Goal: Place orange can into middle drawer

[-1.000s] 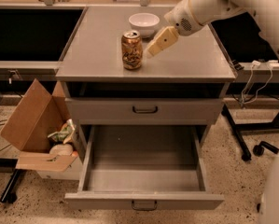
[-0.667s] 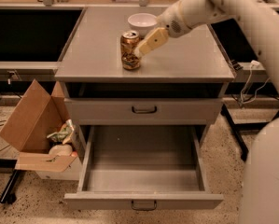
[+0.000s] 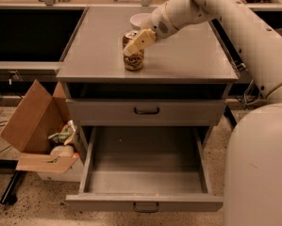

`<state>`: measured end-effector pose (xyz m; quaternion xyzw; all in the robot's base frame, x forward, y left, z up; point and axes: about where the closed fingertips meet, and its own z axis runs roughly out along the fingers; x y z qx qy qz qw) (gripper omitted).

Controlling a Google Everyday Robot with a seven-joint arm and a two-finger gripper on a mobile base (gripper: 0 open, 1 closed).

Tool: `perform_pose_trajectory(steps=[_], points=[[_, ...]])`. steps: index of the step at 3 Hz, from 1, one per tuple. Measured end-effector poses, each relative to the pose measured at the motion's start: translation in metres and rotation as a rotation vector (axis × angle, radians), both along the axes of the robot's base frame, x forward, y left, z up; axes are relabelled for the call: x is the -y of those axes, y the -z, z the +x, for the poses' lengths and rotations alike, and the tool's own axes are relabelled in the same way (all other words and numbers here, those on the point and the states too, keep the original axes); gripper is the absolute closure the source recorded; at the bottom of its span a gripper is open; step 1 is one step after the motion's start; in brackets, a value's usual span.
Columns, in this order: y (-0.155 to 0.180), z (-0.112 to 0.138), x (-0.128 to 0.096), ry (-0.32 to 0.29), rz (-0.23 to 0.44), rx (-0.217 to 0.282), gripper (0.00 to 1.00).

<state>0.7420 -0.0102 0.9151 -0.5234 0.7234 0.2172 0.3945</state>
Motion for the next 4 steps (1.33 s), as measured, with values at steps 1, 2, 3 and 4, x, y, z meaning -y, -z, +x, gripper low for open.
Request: perform_pose_trajectory(steps=[1,2,3,4], points=[[0.001,-0.002,-0.012,-0.022,-0.001,-0.008,0.42],[-0.007,-0.022,-0.024,-0.078,0.003,-0.004,0.73],[-0.019,-0.062,-0.015,-0.093,0.008,0.000,0.96],[-0.005,-0.111,-0.002,-0.099,-0.007,-0.071,1.00]])
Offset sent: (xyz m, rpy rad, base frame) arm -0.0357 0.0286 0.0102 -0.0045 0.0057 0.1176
